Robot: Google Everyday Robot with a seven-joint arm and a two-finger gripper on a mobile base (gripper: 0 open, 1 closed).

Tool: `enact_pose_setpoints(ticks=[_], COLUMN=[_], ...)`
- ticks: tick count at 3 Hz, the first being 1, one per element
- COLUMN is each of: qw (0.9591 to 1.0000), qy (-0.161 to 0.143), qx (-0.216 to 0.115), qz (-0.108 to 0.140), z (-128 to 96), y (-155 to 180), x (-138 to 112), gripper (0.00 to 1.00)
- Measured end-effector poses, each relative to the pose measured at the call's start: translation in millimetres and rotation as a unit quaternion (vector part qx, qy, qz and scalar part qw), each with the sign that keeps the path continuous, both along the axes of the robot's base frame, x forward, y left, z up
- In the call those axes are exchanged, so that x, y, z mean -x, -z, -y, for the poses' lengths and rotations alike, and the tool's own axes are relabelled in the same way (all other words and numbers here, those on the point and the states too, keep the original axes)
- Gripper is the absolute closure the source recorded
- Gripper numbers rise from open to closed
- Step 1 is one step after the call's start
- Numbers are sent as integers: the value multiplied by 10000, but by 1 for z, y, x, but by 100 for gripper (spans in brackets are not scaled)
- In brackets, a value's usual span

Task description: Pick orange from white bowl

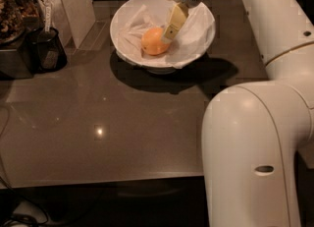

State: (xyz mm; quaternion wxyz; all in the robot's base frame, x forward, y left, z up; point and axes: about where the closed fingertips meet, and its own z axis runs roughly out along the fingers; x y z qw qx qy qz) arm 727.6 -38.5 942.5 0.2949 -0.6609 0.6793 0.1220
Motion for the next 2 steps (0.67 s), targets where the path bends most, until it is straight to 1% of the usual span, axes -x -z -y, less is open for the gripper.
enact_pose_setpoints(ticks=[1, 2], qw=[9996, 9996], qy=[-27, -26], qx=[-33, -33], qz=[-277, -277], z=[-7, -7], y=[24, 24], x=[1, 1], gripper=[0, 0])
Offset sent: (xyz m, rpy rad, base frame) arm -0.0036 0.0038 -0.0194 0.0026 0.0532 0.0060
